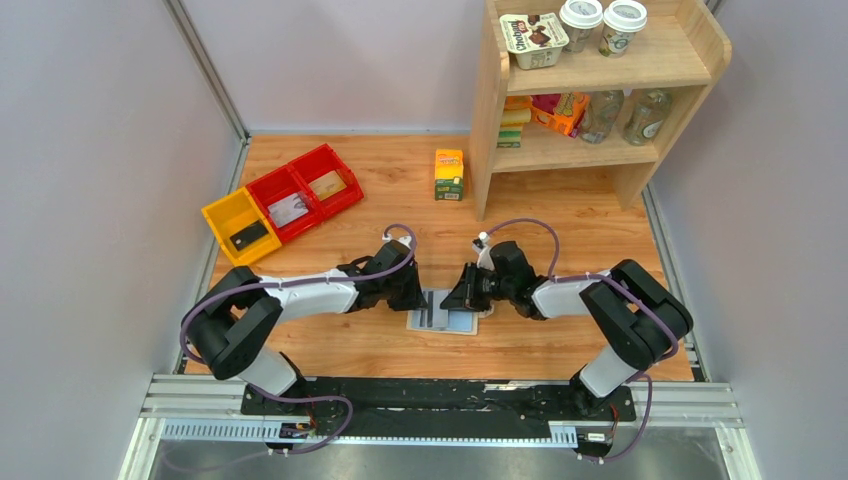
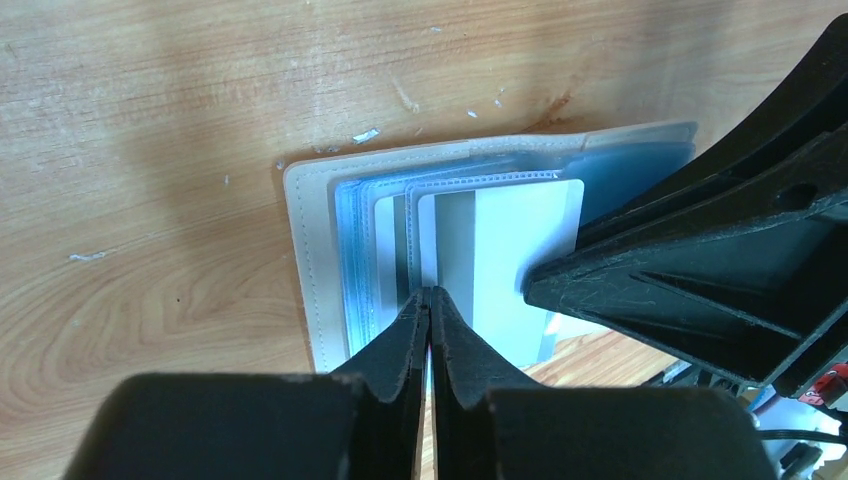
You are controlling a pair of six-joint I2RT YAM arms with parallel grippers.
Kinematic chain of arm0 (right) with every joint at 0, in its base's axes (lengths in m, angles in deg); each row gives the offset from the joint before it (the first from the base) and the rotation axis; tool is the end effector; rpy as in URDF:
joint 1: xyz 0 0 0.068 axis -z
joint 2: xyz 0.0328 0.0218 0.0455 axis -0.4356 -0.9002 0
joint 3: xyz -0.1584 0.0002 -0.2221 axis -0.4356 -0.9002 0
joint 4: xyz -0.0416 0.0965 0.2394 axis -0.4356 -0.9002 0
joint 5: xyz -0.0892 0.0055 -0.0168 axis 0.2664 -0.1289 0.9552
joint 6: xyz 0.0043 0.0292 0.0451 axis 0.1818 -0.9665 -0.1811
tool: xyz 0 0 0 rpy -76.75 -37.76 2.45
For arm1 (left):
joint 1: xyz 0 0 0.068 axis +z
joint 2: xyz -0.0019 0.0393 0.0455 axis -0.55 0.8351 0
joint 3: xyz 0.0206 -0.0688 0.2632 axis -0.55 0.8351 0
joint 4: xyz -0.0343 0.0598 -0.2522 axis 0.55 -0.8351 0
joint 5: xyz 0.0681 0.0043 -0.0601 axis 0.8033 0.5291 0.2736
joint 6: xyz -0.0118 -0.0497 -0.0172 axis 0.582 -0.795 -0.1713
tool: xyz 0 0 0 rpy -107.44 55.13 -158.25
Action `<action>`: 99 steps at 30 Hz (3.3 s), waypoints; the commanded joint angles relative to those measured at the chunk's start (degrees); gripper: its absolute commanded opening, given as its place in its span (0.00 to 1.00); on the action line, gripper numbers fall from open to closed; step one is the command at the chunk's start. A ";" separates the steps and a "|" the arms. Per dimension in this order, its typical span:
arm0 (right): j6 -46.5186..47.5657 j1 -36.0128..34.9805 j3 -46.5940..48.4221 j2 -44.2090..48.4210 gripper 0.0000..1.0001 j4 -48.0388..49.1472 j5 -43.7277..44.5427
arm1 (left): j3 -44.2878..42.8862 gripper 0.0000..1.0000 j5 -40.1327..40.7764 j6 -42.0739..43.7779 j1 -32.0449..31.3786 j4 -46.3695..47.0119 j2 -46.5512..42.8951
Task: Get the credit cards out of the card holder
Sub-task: Remove the credit card from the card holder, then place the credit card in the storage box.
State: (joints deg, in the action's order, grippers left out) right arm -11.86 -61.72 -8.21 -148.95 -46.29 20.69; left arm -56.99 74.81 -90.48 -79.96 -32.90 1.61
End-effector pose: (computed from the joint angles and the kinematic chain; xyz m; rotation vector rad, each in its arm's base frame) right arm 0.2103 0.1752 0.1196 -0.0249 2.5662 1.3215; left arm 0.1935 -0.2089 0.1516 -0.0443 2.6556 -0.7668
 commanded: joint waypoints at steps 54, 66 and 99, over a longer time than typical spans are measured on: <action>-6.15 12.43 -9.79 -5.62 0.06 26.38 -20.19 | 0.35 0.00 0.27 -0.58 -0.44 -2.01 7.88; 4.57 15.94 -7.33 0.88 0.00 1.07 -17.13 | 1.22 0.00 -0.17 -0.85 0.01 -0.52 7.00; 36.38 -15.75 19.04 33.14 0.00 -42.73 48.49 | -7.21 0.89 -5.34 -5.14 13.54 -18.71 -30.78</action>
State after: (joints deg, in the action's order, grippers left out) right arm 15.94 -68.96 7.97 -116.10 -89.87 47.18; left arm -65.62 76.56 -90.70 -69.20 -49.18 -23.75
